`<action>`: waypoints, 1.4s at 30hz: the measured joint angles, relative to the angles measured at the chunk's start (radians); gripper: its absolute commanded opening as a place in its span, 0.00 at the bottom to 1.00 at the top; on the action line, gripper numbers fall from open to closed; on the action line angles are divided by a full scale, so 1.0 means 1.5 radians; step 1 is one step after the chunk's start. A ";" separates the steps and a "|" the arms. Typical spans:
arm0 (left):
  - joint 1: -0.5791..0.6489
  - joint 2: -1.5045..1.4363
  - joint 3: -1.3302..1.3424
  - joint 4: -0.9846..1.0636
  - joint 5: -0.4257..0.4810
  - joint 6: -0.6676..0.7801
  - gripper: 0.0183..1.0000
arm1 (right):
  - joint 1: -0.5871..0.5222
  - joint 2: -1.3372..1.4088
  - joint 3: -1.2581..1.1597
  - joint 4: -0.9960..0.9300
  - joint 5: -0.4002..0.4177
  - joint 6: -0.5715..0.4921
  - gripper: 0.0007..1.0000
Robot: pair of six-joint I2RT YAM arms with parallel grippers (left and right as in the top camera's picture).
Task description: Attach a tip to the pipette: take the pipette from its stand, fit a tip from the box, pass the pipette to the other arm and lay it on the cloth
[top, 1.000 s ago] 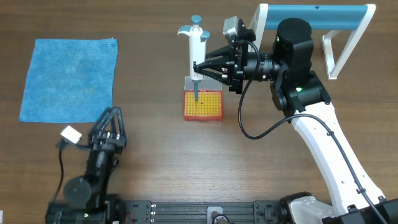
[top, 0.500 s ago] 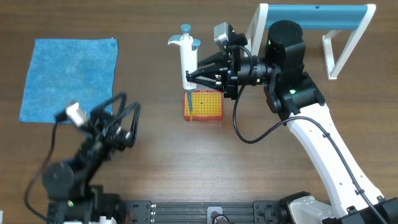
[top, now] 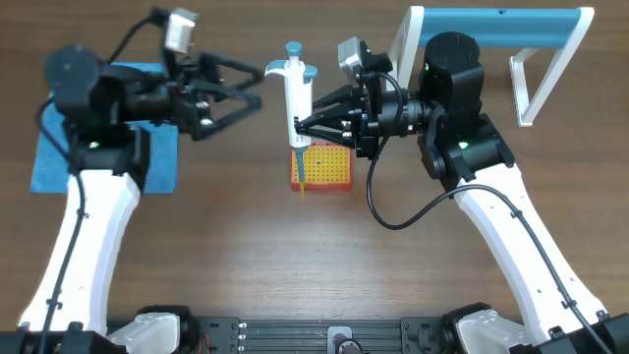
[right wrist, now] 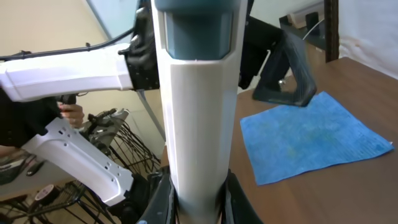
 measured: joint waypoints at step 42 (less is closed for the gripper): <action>-0.098 0.001 0.011 0.101 -0.031 -0.065 0.30 | 0.037 0.000 0.000 0.079 0.007 0.039 0.07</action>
